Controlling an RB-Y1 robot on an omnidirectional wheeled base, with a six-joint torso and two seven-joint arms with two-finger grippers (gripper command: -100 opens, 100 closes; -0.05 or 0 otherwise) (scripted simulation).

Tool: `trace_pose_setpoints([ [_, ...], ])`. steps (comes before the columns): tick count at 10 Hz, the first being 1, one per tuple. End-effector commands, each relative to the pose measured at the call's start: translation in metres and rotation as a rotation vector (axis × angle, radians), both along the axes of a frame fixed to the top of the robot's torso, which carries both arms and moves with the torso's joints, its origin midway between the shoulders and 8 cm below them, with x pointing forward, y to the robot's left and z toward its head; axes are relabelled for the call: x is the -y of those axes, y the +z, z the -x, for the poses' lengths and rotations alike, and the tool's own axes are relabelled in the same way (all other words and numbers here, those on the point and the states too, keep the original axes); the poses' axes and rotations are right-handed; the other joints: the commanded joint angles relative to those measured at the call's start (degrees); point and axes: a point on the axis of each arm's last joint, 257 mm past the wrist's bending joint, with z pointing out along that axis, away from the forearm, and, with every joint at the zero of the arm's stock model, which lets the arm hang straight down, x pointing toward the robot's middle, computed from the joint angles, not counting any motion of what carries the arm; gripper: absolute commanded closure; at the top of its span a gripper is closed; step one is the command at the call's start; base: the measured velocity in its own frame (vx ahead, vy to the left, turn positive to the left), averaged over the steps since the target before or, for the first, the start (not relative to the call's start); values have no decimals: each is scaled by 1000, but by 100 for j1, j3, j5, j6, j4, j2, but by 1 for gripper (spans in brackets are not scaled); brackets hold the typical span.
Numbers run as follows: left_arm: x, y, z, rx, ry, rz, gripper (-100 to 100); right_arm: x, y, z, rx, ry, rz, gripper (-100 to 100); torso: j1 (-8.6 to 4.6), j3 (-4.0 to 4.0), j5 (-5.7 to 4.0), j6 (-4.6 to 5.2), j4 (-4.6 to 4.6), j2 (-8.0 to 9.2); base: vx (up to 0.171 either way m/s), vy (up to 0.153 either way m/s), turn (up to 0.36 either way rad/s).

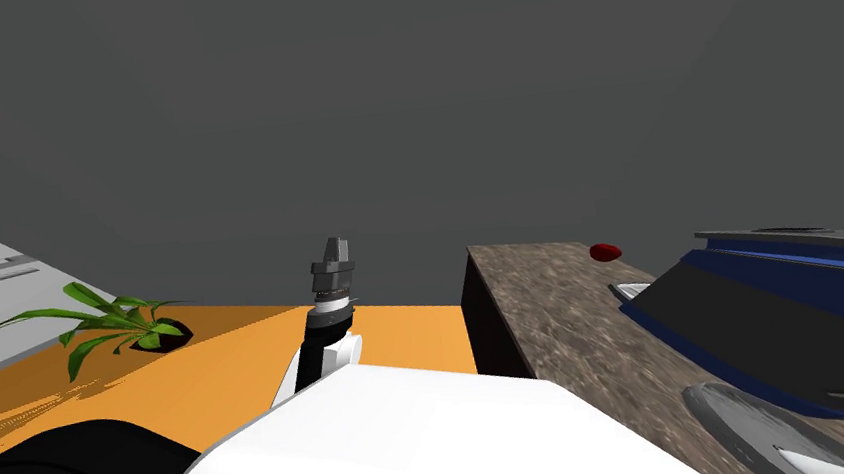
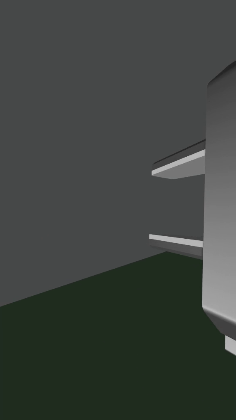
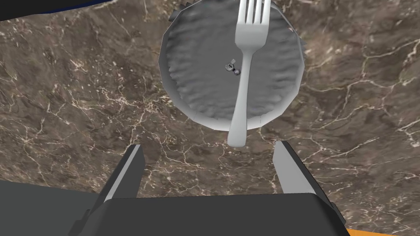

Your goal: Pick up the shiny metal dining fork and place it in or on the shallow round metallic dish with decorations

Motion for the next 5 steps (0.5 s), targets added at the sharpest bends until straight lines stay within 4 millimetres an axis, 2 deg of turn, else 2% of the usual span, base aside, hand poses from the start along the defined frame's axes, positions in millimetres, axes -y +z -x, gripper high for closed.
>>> trace_pose_setpoints([
  [1,0,0,0,0,0,0,0,0,0,0,0,0,0,0,0,0,0,0,0,0,0,0,0],
  [5,0,0,0,0,0,0,0,0,0,0,0,0,0,0,-1,1,0,0,0,1,0,0,0],
])
